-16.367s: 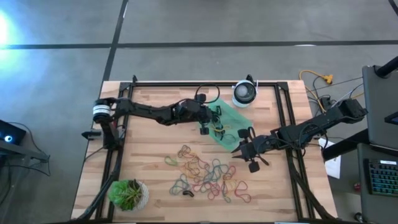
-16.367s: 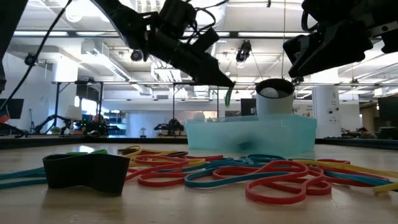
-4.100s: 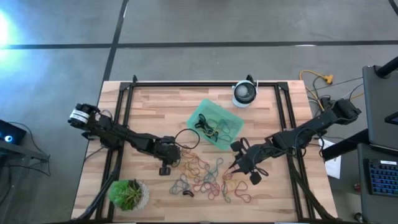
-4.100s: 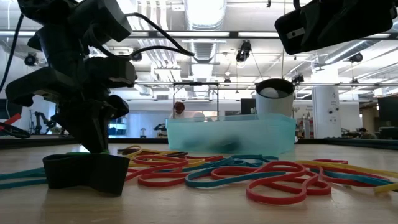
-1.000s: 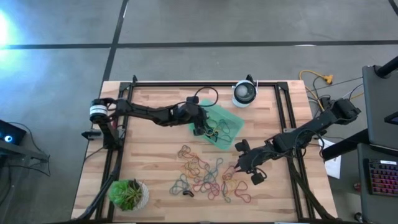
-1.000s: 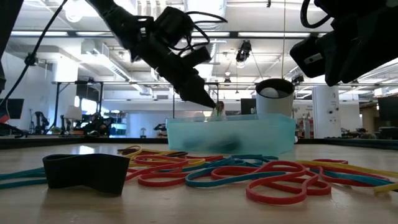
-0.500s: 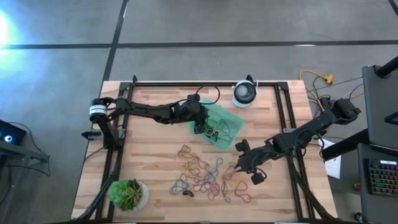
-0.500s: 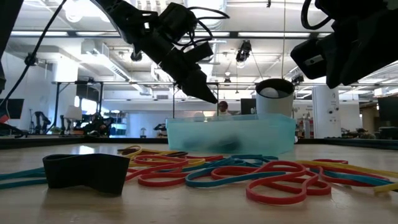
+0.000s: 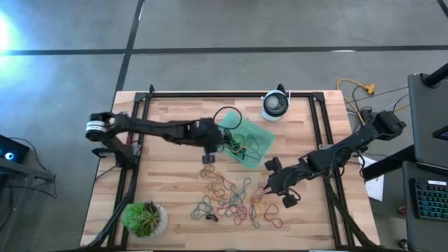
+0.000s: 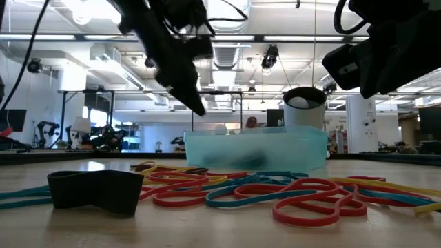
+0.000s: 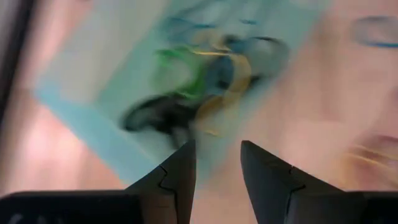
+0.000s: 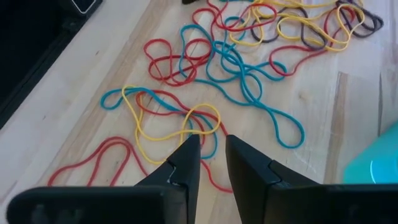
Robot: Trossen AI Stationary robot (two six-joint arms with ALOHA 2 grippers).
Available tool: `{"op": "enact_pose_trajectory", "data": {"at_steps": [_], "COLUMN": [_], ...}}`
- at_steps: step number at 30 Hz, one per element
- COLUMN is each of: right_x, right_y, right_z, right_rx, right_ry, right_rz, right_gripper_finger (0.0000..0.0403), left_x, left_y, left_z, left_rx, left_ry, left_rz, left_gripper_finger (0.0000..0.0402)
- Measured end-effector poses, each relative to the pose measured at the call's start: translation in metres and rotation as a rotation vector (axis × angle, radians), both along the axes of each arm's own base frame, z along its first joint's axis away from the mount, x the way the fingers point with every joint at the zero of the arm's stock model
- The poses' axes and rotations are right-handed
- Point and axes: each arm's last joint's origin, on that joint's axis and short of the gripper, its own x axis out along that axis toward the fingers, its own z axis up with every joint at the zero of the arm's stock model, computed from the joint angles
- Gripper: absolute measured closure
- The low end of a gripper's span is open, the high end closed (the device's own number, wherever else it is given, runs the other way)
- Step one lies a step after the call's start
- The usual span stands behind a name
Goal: Pick and place rubber bands into bin
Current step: Put the blue rubber band into the blue bin
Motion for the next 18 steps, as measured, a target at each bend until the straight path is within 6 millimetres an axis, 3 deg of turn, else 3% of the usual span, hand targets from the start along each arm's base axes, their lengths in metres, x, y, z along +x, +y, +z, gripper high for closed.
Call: {"op": "enact_pose_trajectory", "data": {"at_steps": [7, 18], "right_x": [0.015, 0.038], "right_y": [0.008, 0.017], "right_z": [-0.001, -0.037], "right_rx": [-0.003, -0.139], "right_ry": [-0.154, -0.165], "right_rz": [0.073, 0.169], "right_gripper_finger": [0.0323, 0.0337], "left_x": [-0.020, -0.058], "left_y": [-0.059, -0.146], "left_z": [0.020, -0.002], "left_rx": [-0.129, -0.217], "left_ry": [-0.039, -0.027], "left_rz": [-0.165, -0.383], "left_gripper_finger": [0.0291, 0.0291]}}
